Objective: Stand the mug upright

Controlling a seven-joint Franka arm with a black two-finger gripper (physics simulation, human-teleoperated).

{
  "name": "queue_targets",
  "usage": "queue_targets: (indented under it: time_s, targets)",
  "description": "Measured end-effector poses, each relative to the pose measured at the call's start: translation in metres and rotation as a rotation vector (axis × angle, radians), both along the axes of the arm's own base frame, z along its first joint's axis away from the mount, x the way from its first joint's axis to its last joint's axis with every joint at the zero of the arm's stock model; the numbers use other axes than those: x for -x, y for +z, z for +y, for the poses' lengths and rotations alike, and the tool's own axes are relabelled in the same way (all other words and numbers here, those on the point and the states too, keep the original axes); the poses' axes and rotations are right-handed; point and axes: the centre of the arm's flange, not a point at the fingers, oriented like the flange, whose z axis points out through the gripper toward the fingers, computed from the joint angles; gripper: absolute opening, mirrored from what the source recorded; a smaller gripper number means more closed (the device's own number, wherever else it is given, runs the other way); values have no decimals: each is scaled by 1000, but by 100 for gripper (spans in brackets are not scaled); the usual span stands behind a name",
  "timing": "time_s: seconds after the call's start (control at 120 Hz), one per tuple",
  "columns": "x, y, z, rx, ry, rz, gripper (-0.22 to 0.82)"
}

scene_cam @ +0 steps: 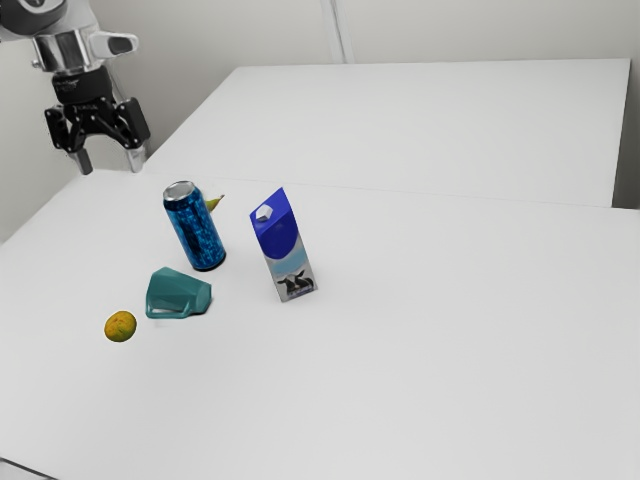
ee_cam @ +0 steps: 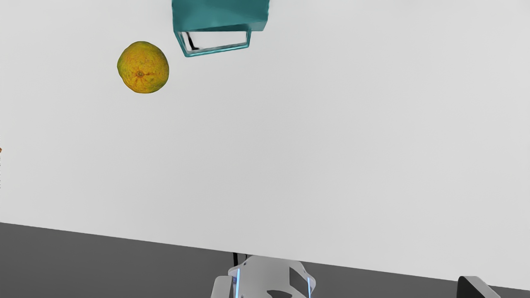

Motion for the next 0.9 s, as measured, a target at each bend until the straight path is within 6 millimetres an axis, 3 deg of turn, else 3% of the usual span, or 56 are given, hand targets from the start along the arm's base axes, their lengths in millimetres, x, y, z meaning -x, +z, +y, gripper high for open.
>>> queue_targets:
  time_s: [0.1, 0.167, 0.2, 0.308, 0.375, 0.417, 0.458, 0.508, 0.533, 0.558, 0.6, 0.683, 0.742, 0.9]
  targets:
    - [-14, 5, -6, -6, -21, -102, 59]
    - [-23, -10, -9, -2, -29, -119, 59]
    - [-29, -27, -10, 14, -31, -109, 59]
    - [-35, -115, -19, 186, -48, -44, 59]
    - [-44, -158, -17, 301, -32, -33, 58]
    - [-47, -180, 15, 363, 33, -42, 58]
    - [-32, -196, 93, 413, 178, -80, 58]
    - [10, -210, 195, 459, 369, -147, 58]
    - [29, -214, 229, 475, 432, -178, 58]
    - [42, -218, 249, 487, 467, -203, 58]
    - [48, -225, 260, 510, 478, -230, 58]
    - [38, -254, 247, 583, 451, -249, 58]
    - [36, -268, 248, 625, 449, -279, 58]
    - [50, -315, 265, 725, 486, -364, 58]
